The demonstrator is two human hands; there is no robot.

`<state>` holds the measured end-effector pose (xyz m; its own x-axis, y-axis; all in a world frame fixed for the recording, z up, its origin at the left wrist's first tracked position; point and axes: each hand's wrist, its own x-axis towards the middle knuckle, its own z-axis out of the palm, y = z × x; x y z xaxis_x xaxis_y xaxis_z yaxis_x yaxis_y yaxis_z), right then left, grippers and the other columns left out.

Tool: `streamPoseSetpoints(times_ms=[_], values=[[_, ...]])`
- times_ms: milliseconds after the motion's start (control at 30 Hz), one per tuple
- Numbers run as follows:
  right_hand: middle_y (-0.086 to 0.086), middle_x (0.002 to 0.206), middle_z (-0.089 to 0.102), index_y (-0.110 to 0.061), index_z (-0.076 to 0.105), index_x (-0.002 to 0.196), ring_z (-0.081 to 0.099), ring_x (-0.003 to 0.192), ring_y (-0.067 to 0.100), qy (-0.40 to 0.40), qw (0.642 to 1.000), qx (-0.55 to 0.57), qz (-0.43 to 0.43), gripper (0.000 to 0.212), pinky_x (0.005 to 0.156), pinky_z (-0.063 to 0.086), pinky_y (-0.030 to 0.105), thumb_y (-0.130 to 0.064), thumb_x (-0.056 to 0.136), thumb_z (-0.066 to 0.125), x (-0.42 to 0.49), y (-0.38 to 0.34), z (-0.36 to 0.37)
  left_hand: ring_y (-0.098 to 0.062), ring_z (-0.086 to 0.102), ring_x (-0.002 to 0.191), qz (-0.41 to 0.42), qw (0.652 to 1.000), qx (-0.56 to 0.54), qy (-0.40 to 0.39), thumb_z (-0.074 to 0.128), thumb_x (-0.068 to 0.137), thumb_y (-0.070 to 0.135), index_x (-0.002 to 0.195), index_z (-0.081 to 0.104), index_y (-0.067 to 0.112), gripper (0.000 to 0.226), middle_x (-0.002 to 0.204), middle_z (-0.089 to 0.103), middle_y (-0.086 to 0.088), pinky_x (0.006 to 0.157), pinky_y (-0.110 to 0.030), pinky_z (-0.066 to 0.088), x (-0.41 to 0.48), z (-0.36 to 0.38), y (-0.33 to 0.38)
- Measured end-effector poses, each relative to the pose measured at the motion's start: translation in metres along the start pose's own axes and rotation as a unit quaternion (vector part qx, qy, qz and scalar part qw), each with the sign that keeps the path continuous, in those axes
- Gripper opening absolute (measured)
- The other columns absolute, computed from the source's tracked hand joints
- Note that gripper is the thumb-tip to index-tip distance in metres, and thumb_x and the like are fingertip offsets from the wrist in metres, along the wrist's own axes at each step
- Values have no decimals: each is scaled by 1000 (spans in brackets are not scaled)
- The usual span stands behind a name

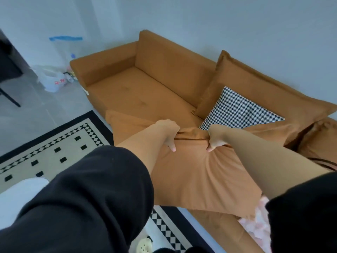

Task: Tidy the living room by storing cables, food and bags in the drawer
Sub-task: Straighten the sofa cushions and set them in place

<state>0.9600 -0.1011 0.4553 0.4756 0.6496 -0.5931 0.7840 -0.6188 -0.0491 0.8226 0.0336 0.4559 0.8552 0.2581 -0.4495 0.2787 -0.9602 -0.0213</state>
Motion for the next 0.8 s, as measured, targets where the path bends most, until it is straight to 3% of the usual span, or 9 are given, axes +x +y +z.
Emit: streamPoseSetpoints(times_ms=[133,267,433,500,567,667,800], values=[[3,88,56,-3,64,102,55,85,22,27,999,-16,2,40,76,47,31,-35,78,73,32,-40,-13,-22,47,107,23,999,-20,30,73,70,58,103,46,19,58,108,45,-1,82,-32,38,18,-4,-57],[0,80,55,-8,62,83,56,80,22,61,998,-19,3,34,72,50,33,-40,77,71,69,-52,-38,-23,48,114,58,997,-9,50,75,65,60,129,41,19,83,120,52,0,92,-37,36,61,-22,-87],[3,76,60,-3,64,80,60,76,23,75,996,34,38,35,65,50,31,-36,72,76,123,-29,-77,-23,54,114,88,995,37,23,82,66,43,147,19,24,104,125,53,0,82,-32,38,134,-60,-115],[6,79,64,-2,66,81,61,76,23,74,995,54,41,35,66,51,32,-34,71,76,145,-20,-92,-23,55,111,91,994,50,27,79,72,34,143,25,22,91,123,54,0,77,-32,39,159,-71,-124],[7,80,65,-3,65,82,61,76,23,73,994,62,48,35,65,50,32,-35,71,76,167,-14,-105,-23,57,102,95,993,52,37,76,76,29,126,37,19,65,115,58,-1,71,-31,39,184,-79,-134],[4,78,62,-6,62,79,60,75,22,78,993,64,58,34,62,48,30,-36,71,76,201,-11,-122,-24,57,100,106,992,44,61,69,82,21,103,40,19,36,110,59,-1,70,-31,37,219,-87,-156],[0,84,61,-14,59,85,59,79,20,49,992,84,86,41,70,51,32,-43,66,79,245,-15,-153,-26,58,103,126,982,50,135,52,88,10,106,49,19,21,111,60,-3,72,-31,36,259,-101,-191]])
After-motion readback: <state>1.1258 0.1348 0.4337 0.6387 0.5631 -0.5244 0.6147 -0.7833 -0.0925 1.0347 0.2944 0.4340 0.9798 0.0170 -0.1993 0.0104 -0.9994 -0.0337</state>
